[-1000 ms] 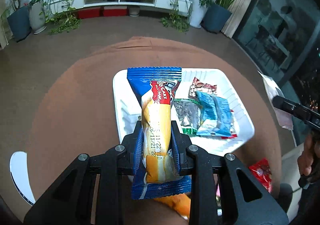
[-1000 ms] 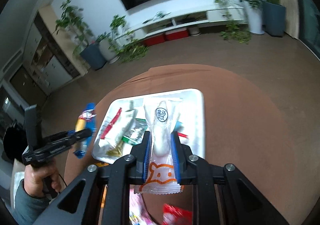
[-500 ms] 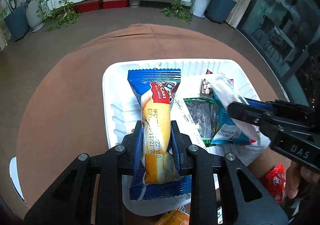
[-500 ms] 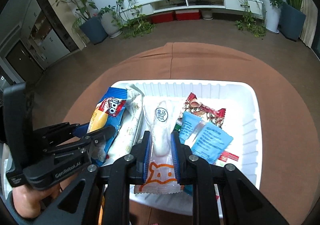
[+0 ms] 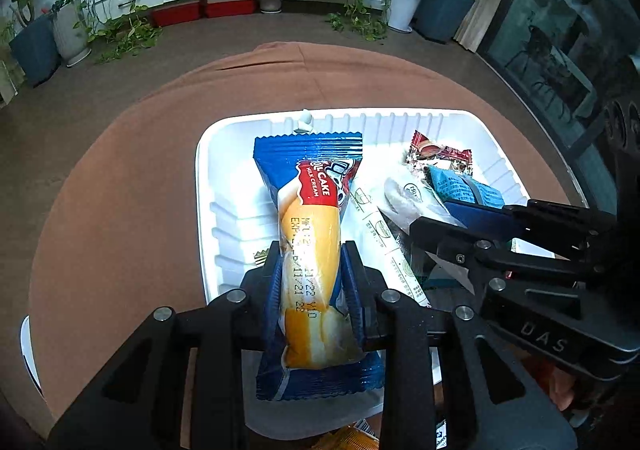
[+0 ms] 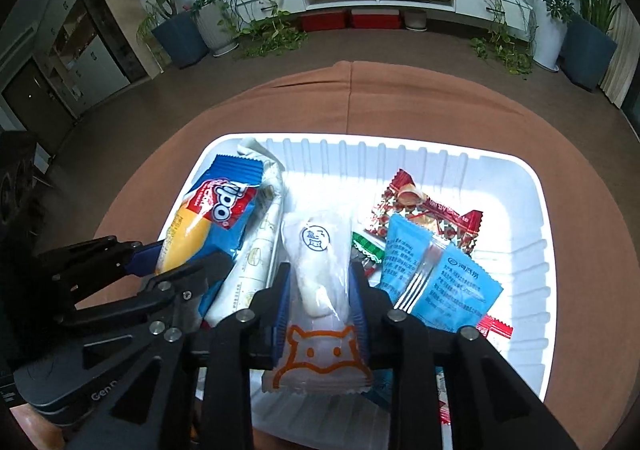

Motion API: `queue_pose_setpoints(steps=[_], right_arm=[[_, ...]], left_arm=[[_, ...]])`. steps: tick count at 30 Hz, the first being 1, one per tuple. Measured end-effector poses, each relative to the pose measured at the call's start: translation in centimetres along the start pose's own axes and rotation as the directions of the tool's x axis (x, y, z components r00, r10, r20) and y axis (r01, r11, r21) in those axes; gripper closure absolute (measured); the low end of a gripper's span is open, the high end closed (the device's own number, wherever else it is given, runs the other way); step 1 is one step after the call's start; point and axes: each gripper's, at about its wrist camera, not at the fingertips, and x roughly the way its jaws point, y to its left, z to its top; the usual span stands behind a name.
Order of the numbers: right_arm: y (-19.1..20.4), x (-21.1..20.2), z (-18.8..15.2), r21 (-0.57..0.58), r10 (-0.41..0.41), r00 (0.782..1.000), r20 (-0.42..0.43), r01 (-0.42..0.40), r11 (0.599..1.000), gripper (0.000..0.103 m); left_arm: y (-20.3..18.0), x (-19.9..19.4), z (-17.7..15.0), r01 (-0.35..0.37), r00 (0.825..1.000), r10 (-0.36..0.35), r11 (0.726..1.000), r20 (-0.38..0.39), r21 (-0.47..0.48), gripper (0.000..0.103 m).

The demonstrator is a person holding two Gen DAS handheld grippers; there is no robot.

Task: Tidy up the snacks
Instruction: 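Lift both tools away from the tray back toward the remaining snacks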

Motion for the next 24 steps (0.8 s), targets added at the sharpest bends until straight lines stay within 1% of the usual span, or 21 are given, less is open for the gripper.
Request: queue_pose_setpoints(steps=[3,7,8,10,11,12,13,14,15,16,17,18,19,20,21,22,23,24], right_arm=[[-0.1,-0.2,-0.1,-0.008,-0.007,1.000,0.004,0.007,1.000,0.073],[-0.3,-0.9,-0.2,-0.010,-0.011,1.000,0.023,0.011,1.000,0.068],[-0.3,-1.2,-0.2,-0.010,-0.010,1.000,0.029,0.010,1.000,0.067],[-0.4,-2.1,-0.1,-0.012,-0.010,0.999,0.047,0.011,1.000,0.058],[-0.4,-2.9,-0.1,-0.015,-0.007,0.998,0.061,0.008,1.000,0.056],[-0.3,-3.4,-0.1,-0.017,-0.005,0.998,0.069,0.006,1.000,0.051],[-0.4,-4.1,-0.1,-0.020,0.000,0.997,0.082,0.002,1.000,0.047],[-0.5,-5.3,-0.3,-0.022,0.007,0.995,0.100,-0.005,1.000,0.046],[-0.5,-6.0,-0.3,-0.022,0.012,0.994,0.112,-0.009,1.000,0.042],[-0.6,-7.1,-0.5,-0.022,0.022,0.991,0.130,-0.019,1.000,0.037],[-1.0,-8.4,-0.9,-0.018,0.036,0.987,0.157,-0.034,0.999,0.035],[-1.3,-9.5,-1.2,-0.011,0.049,0.983,0.176,-0.048,0.999,0.032],[-1.7,-10.6,-1.7,-0.004,0.068,0.978,0.197,-0.069,0.998,0.028],[-2.0,-11.5,-2.2,0.003,0.083,0.973,0.216,-0.085,0.996,0.026],[-2.4,-12.7,-3.0,0.013,0.097,0.965,0.245,-0.104,0.995,0.020],[-2.7,-13.5,-3.5,0.019,0.104,0.959,0.262,-0.113,0.993,0.015],[-3.1,-14.5,-4.4,0.027,0.119,0.951,0.286,-0.132,0.991,0.013],[-3.6,-15.5,-5.4,0.033,0.141,0.942,0.305,-0.158,0.987,0.009]], left_arm=[[0.0,-0.3,-0.2,0.000,1.000,0.000,1.000,0.004,-0.001,0.076],[-0.2,-0.9,-0.4,-0.005,1.000,0.005,1.000,0.011,0.003,0.076],[-0.2,-1.3,-0.5,-0.007,1.000,0.007,1.000,0.018,0.004,0.074],[-0.4,-2.2,-0.7,-0.007,0.999,0.006,1.000,0.039,0.008,0.064],[-0.5,-2.8,-0.8,-0.007,0.999,0.007,1.000,0.054,0.009,0.052],[-0.5,-3.6,-0.9,-0.009,0.997,0.008,1.000,0.075,0.007,0.042],[-0.6,-4.5,-1.0,-0.007,0.995,0.007,1.000,0.096,0.005,0.039],[-0.6,-5.3,-1.2,-0.004,0.993,0.004,1.000,0.114,0.002,0.031],[-0.7,-6.2,-1.4,-0.002,0.991,0.003,1.000,0.136,-0.004,0.021],[-0.7,-6.9,-1.6,-0.003,0.989,0.004,1.000,0.148,-0.007,0.015],[-0.9,-7.7,-2.1,-0.002,0.987,0.003,1.000,0.161,-0.004,0.004],[-1.2,-8.4,-2.7,-0.001,0.985,0.000,1.000,0.171,0.009,0.000],[-1.4,-8.8,-3.1,-0.004,0.984,0.000,1.000,0.180,0.022,0.000],[-1.9,-9.5,-3.8,-0.023,0.981,0.014,0.999,0.193,0.048,0.000],[-2.5,-10.0,-4.5,-0.048,0.979,0.032,0.996,0.202,0.075,0.000],[-3.1,-10.5,-5.4,-0.074,0.974,0.051,0.992,0.220,0.098,0.000],[-3.6,-11.4,-6.7,-0.090,0.966,0.059,0.989,0.253,0.114,0.000],[-3.7,-11.9,-7.4,-0.092,0.962,0.057,0.989,0.269,0.119,0.000]])
